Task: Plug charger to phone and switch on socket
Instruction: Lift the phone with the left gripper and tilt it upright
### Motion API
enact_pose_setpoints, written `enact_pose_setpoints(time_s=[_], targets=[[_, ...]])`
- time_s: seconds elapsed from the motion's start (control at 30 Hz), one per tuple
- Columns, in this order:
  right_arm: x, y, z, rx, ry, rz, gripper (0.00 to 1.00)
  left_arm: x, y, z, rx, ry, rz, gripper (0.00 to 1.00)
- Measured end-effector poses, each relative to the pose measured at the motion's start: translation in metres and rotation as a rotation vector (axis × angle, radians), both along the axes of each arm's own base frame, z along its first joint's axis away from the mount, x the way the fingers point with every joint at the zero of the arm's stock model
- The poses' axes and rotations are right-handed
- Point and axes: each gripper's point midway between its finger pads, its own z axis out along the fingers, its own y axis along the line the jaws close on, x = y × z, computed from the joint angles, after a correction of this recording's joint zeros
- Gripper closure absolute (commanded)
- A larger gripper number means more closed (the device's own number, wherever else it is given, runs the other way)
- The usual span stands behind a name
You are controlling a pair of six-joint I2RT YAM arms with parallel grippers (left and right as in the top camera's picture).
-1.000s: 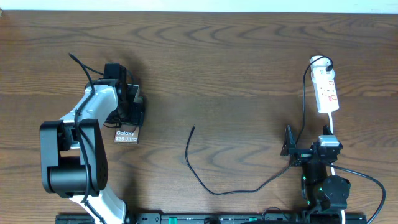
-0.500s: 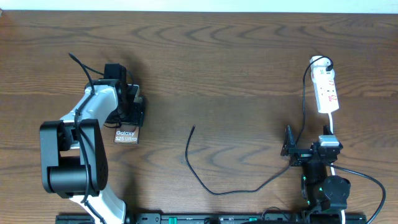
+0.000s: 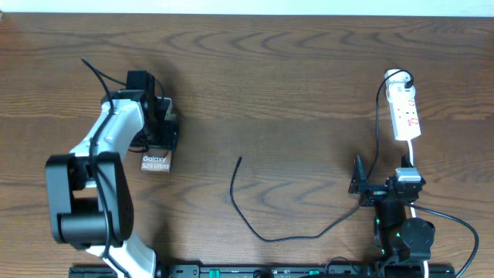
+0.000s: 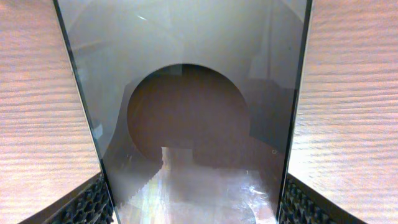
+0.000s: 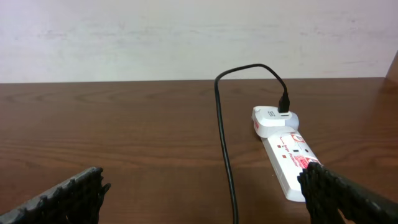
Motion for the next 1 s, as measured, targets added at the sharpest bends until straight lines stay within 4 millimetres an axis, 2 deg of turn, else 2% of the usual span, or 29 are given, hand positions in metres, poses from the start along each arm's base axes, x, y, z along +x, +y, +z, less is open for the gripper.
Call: enact_pose_setpoints(time_s=[0.27,0.43,0.6,0.77,1.0], targets=[[0.0,0.0,0.0,0.0,0.0,0.0,0.01,0.004,-0.011,0.046,-0.06,-0.115,-0.004,0.93],[0.0,0.0,0.0,0.0,0.0,0.0,0.01,0.003,-0.025,0.06,-0.158,-0.136,0.08,0.93],[0.0,0.0,0.0,0.0,0.0,0.0,0.01,0.004,-0.057,0.068,-0.356,-0.123,0.133,0.93],[0.0,0.0,0.0,0.0,0.0,0.0,0.01,0.015,-0.092,0.089,-0.605,-0.133,0.194,0.93],[0.0,0.0,0.0,0.0,0.0,0.0,0.01,0.025,-0.119,0.115,-0.857,-0.049,0.414,0.93]])
